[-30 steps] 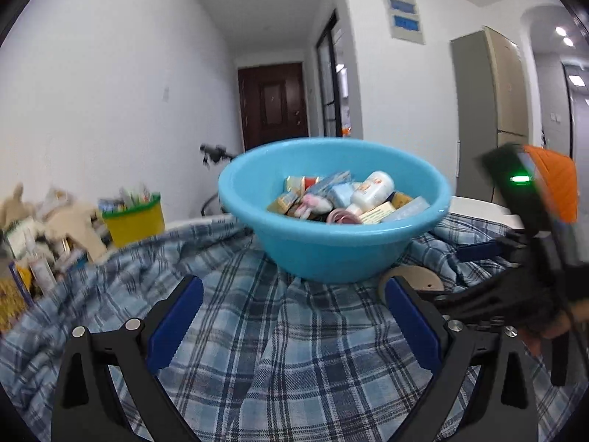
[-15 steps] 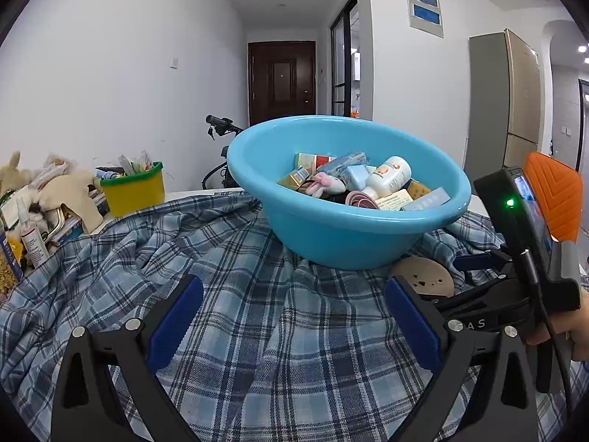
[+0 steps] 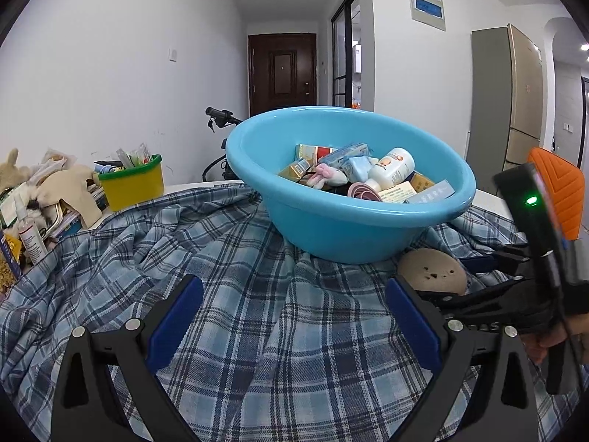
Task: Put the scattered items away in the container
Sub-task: 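Lower the right tool onto the round wooden coaster and close on it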
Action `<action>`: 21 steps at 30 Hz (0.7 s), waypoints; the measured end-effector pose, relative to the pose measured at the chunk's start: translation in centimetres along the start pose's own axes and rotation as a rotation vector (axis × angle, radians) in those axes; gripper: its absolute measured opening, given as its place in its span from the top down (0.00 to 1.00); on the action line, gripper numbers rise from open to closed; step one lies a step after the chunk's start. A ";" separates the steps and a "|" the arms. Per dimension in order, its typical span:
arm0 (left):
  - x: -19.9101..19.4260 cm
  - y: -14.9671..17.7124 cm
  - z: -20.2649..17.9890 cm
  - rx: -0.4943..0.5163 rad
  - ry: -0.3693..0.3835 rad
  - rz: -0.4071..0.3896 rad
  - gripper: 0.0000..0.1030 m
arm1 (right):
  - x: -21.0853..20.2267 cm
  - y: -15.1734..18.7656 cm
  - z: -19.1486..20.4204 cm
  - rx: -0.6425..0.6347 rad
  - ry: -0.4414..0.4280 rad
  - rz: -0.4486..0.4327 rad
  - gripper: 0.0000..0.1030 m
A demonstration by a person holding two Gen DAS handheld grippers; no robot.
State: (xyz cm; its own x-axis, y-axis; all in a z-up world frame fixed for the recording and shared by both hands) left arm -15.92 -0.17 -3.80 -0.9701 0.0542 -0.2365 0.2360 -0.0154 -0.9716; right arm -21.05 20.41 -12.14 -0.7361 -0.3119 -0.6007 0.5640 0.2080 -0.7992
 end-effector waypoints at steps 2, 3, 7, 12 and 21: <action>0.0 0.0 0.0 0.000 0.000 0.000 0.02 | -1.0 0.1 -0.1 0.012 -0.010 -0.014 0.24; 0.1 0.0 0.0 0.001 -0.001 0.000 0.02 | -1.5 0.2 -0.1 0.013 -0.012 -0.017 0.26; 0.2 0.1 0.1 -0.001 0.001 0.007 0.02 | -3.1 0.7 -0.2 0.014 -0.014 -0.028 0.41; 0.4 0.2 0.2 0.003 0.001 0.017 0.02 | -4.0 1.8 0.9 0.004 -0.043 -0.011 0.60; 0.4 0.4 0.1 0.017 0.004 0.023 0.02 | -2.6 -0.9 0.8 0.029 -0.060 -0.082 0.33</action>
State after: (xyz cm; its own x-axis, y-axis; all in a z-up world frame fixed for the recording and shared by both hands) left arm -16.24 -0.23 -4.29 -0.9643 0.0577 -0.2585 0.2569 -0.0334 -0.9659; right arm -19.34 20.32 -9.81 -0.7568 -0.3817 -0.5306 0.5143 0.1533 -0.8438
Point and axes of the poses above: each gripper's, at about its wrist camera, not at the fingertips, and x roughly the way its jaws point, z to its left, y to its underside, the point moved 6 cm from there along x, roughly the way its jaws point, and after that the axes turned 15 degrees about -z, right-handed, at the moved point
